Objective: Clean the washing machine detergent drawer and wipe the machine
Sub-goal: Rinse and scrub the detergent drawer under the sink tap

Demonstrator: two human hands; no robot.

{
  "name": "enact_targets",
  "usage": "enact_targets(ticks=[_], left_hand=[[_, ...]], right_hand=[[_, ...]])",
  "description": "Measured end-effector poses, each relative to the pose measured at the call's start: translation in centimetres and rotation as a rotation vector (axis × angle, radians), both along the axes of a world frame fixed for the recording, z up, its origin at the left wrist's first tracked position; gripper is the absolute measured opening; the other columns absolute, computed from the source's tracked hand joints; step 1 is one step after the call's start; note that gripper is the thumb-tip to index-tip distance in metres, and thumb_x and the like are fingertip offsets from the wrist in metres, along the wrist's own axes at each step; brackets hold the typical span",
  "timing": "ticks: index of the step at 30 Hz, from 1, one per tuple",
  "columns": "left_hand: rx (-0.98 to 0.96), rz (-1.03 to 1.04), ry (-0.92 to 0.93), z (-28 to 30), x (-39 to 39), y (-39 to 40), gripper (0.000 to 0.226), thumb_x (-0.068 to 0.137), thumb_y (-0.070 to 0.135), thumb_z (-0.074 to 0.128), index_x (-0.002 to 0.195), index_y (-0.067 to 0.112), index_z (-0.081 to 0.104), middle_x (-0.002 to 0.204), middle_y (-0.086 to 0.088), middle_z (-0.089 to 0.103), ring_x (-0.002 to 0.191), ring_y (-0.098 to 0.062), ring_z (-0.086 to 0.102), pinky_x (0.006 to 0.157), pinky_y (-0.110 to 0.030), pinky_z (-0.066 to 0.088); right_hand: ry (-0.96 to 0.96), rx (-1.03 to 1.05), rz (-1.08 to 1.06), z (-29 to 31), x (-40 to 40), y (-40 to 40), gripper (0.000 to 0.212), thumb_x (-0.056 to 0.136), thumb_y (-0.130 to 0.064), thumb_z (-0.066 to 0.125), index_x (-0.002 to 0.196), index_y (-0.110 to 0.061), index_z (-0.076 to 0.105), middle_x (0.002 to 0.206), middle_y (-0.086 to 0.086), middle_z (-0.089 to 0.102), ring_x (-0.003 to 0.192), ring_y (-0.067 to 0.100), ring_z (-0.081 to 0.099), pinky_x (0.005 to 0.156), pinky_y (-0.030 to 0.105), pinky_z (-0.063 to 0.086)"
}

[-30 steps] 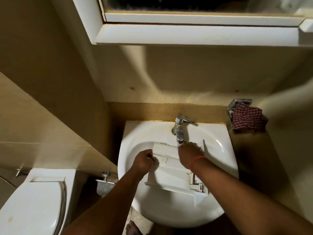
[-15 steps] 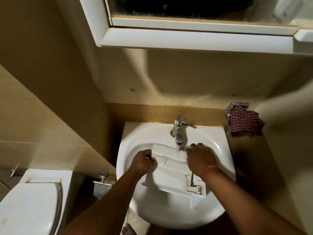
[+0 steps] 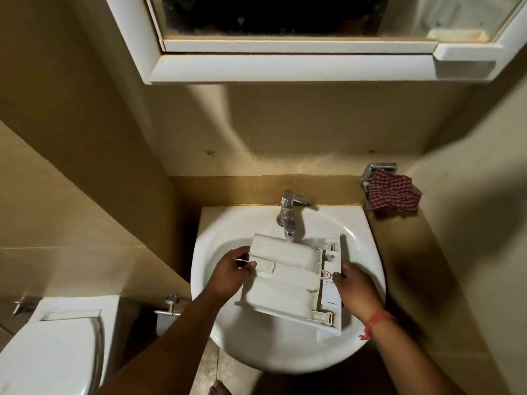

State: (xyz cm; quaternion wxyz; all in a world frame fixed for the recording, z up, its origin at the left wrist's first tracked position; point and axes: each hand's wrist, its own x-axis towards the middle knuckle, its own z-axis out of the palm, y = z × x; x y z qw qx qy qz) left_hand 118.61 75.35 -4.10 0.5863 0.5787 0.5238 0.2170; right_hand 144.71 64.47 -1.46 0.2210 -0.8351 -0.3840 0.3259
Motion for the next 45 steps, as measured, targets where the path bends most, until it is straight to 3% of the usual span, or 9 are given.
enact_targets(ticks=[6, 14, 19, 26, 32, 36, 40, 42, 45], left_hand=[[0.042, 0.175, -0.051, 1.4, -1.4, -1.4, 0.017, 0.091, 0.02, 0.063, 0.103, 0.028, 0.07, 0.103, -0.002, 0.073, 0.096, -0.025, 0.068, 0.088, -0.043, 0.055], [0.414, 0.114, 0.152, 4.5, -2.3, -1.6, 0.02, 0.09, 0.005, 0.064, 0.107, 0.015, 0.069, 0.102, 0.012, 0.056, 0.086, 0.001, 0.062, 0.081, -0.019, 0.044], [0.734, -0.078, 0.355, 7.2, -1.1, -0.8, 0.023, 0.087, 0.006, 0.063, 0.105, 0.017, 0.072, 0.099, 0.006, 0.06, 0.093, -0.016, 0.061, 0.08, -0.027, 0.049], [1.102, -0.42, 0.621, 10.6, 2.6, -1.0, 0.032, 0.087, 0.015, 0.06, 0.111, 0.033, 0.069, 0.111, 0.008, 0.06, 0.1, -0.019, 0.051, 0.062, -0.028, 0.044], [1.221, -0.516, 0.602, 10.8, 3.9, -0.9, 0.035, 0.085, 0.009, 0.057, 0.11, 0.029, 0.07, 0.108, 0.004, 0.063, 0.096, -0.022, 0.052, 0.063, -0.036, 0.053], [1.146, -0.345, 0.4, 10.5, 3.3, -0.8, 0.021, 0.085, 0.009, 0.067, 0.1, 0.023, 0.071, 0.115, 0.001, 0.063, 0.108, -0.021, 0.053, 0.09, -0.031, 0.044], [0.901, 0.321, 0.349, 9.0, 0.9, -1.5, 0.021, 0.09, 0.01, 0.059, 0.109, 0.013, 0.065, 0.121, -0.005, 0.056, 0.115, -0.021, 0.046, 0.098, -0.021, 0.03], [0.638, 0.621, 0.353, 6.6, -0.7, -1.6, 0.024, 0.093, 0.017, 0.056, 0.116, 0.01, 0.06, 0.122, -0.011, 0.052, 0.116, -0.028, 0.048, 0.102, -0.032, 0.035], [0.178, 0.791, 0.232, 3.4, -1.8, -2.6, 0.044, 0.094, 0.04, 0.052, 0.123, 0.006, 0.052, 0.124, -0.017, 0.052, 0.113, -0.036, 0.053, 0.1, -0.046, 0.043]], right_hand=[[0.116, 0.167, 0.026, -0.2, -2.6, -1.9, 0.014, 0.089, 0.0, 0.058, 0.092, -0.014, 0.059, 0.088, -0.004, 0.065, 0.082, 0.012, 0.062, 0.065, 0.008, 0.042], [0.574, 0.136, -0.162, 0.1, -3.5, -2.2, 0.027, 0.085, 0.001, 0.054, 0.103, -0.018, 0.057, 0.108, 0.014, 0.07, 0.096, 0.029, 0.069, 0.089, 0.053, 0.055], [0.163, 0.265, -0.023, 2.5, -2.9, -0.6, 0.061, 0.088, -0.01, 0.068, 0.142, -0.012, 0.039, 0.145, 0.01, 0.037, 0.132, 0.025, 0.042, 0.107, 0.038, 0.04], [-0.16, 0.401, 0.583, 7.6, -4.0, 3.0, 0.094, 0.079, -0.031, 0.08, 0.153, -0.037, 0.022, 0.163, -0.008, 0.003, 0.148, 0.008, 0.01, 0.113, 0.017, 0.02], [-0.394, 0.307, 0.613, 7.0, -4.1, 3.2, 0.05, 0.08, -0.039, 0.076, 0.122, -0.021, 0.056, 0.126, 0.0, 0.053, 0.117, 0.028, 0.045, 0.097, 0.032, 0.04], [-0.294, 0.405, 0.488, 5.4, -3.9, 1.9, 0.036, 0.077, -0.034, 0.08, 0.102, -0.016, 0.062, 0.109, 0.001, 0.058, 0.102, 0.027, 0.05, 0.088, 0.032, 0.042], [-0.036, 0.447, 0.241, 4.0, -2.7, 0.3, 0.027, 0.077, -0.021, 0.082, 0.092, -0.017, 0.059, 0.101, -0.002, 0.058, 0.09, 0.019, 0.058, 0.075, 0.016, 0.043], [0.064, 0.444, 0.137, 3.3, -2.6, -0.5, 0.027, 0.078, -0.018, 0.081, 0.089, -0.018, 0.056, 0.099, 0.0, 0.06, 0.089, 0.018, 0.057, 0.074, 0.009, 0.039], [0.261, 0.377, -0.014, 1.5, -2.7, -1.6, 0.024, 0.08, -0.023, 0.079, 0.089, -0.024, 0.057, 0.096, 0.002, 0.065, 0.091, 0.023, 0.063, 0.082, 0.031, 0.049]])
